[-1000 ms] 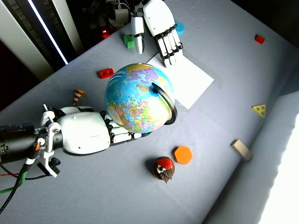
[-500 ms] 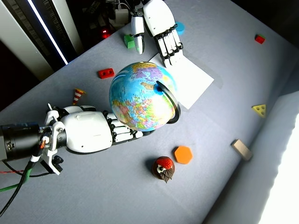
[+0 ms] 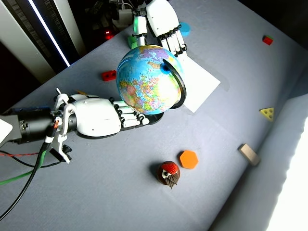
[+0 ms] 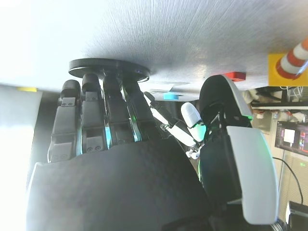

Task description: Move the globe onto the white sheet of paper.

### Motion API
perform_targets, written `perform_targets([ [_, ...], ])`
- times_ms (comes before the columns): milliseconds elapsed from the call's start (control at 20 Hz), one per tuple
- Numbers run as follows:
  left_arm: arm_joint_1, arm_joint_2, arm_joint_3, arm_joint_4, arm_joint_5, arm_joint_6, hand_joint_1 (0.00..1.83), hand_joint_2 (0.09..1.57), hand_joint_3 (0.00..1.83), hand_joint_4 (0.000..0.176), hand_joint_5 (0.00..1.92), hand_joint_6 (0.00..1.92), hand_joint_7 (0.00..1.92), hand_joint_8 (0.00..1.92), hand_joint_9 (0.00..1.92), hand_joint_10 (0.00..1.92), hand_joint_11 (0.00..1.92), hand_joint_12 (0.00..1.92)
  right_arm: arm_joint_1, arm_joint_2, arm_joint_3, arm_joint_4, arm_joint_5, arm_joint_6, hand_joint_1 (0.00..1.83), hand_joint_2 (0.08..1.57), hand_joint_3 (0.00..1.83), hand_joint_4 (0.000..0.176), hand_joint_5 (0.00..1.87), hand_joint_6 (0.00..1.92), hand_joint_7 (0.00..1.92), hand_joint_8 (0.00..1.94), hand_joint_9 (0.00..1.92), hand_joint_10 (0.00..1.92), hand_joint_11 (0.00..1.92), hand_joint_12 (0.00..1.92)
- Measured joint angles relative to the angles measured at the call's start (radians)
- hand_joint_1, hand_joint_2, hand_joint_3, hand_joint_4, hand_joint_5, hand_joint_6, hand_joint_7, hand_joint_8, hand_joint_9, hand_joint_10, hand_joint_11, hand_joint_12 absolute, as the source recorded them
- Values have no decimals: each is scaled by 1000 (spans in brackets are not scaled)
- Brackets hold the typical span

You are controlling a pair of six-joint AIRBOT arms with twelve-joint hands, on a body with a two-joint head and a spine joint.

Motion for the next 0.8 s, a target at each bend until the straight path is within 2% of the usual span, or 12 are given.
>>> perform_targets([
  [600, 12, 0, -8, -6, -7, -25, 0, 1286, 0, 0, 89, 2, 78, 1, 70, 2, 0, 164, 55, -121, -7, 2, -166, 6, 0, 1223, 0, 0, 97, 8, 71, 2, 66, 15, 0, 0],
  [800, 9, 6, -16, -3, -16, -31, 0, 1290, 2, 0, 101, 6, 80, 2, 74, 3, 0, 168, 76, -164, -13, 4, -243, 43, 0, 1223, 0, 0, 99, 8, 72, 2, 66, 14, 0, 0],
])
